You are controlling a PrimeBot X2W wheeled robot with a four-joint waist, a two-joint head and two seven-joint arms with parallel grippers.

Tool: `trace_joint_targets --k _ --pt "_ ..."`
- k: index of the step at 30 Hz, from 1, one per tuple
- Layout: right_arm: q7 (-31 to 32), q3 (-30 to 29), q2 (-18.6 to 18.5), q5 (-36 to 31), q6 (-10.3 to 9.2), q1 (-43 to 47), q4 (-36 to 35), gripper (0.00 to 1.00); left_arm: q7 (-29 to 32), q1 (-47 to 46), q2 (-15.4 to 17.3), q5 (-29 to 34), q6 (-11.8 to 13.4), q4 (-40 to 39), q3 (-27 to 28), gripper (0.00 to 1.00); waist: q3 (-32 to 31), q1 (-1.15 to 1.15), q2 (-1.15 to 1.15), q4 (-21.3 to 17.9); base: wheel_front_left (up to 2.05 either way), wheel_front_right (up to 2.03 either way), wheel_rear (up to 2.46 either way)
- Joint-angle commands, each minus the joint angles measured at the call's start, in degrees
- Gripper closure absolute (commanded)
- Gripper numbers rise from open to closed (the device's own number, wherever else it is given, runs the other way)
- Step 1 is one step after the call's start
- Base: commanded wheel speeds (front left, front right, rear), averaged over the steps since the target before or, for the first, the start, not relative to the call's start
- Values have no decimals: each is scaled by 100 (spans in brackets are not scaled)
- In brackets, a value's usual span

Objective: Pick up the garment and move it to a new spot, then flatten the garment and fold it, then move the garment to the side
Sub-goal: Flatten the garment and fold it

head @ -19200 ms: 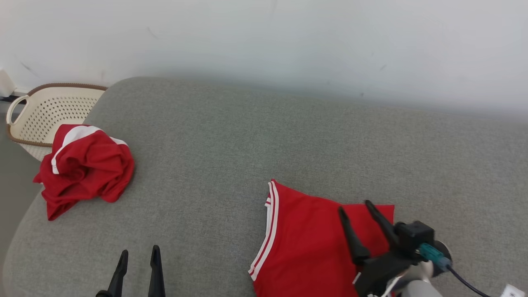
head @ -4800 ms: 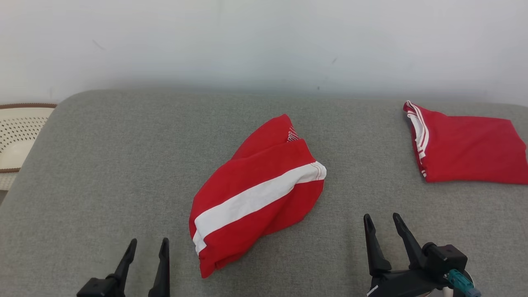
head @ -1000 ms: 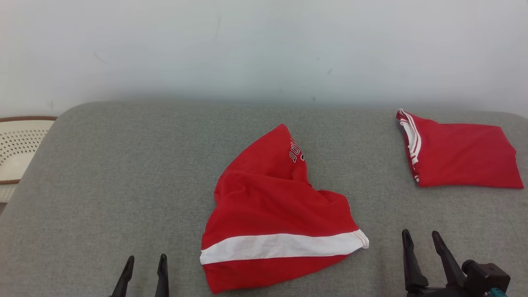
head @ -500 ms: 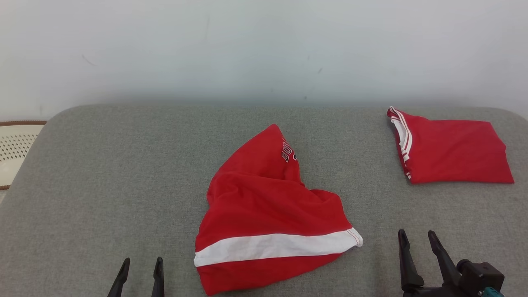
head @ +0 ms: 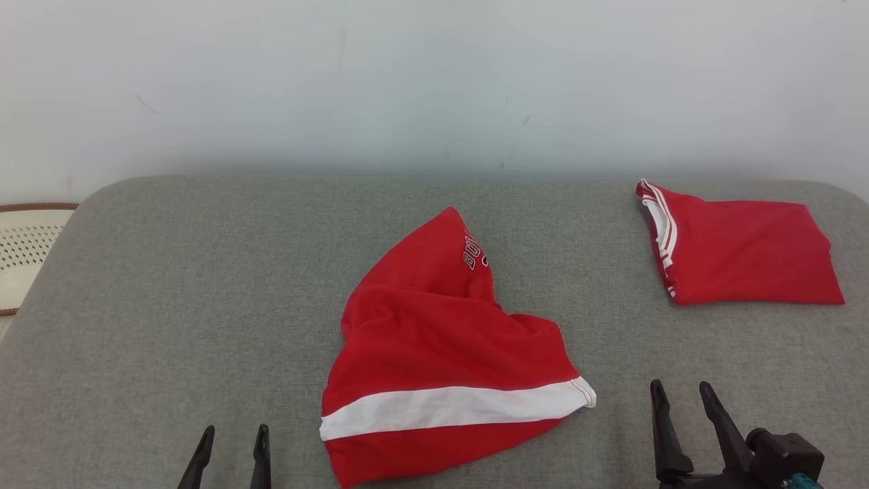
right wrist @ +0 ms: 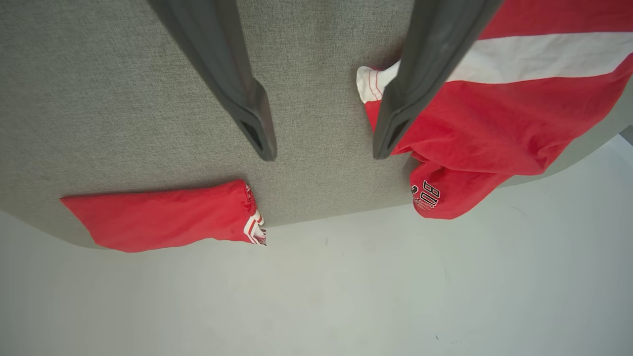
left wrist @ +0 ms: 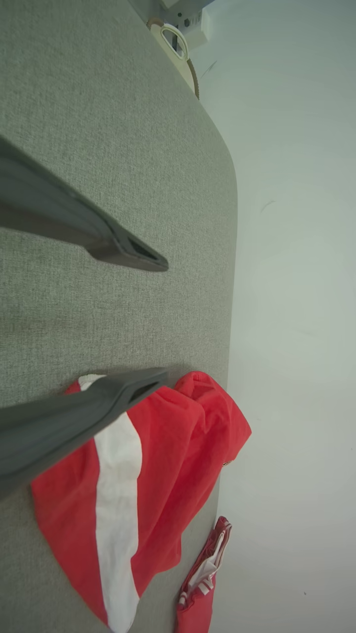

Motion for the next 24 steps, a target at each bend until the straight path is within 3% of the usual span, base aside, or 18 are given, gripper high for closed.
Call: trace_joint_targets --k 1,24 --pt "-31 12 10 -24 3 23 18 0 -27 75 30 -69 25 -19 -16 0 -2 0 0 1 0 0 0" --pt "-65 14 15 15 3 -27 101 0 77 148 80 -90 132 -211 -114 0 14 0 0 -4 0 0 0"
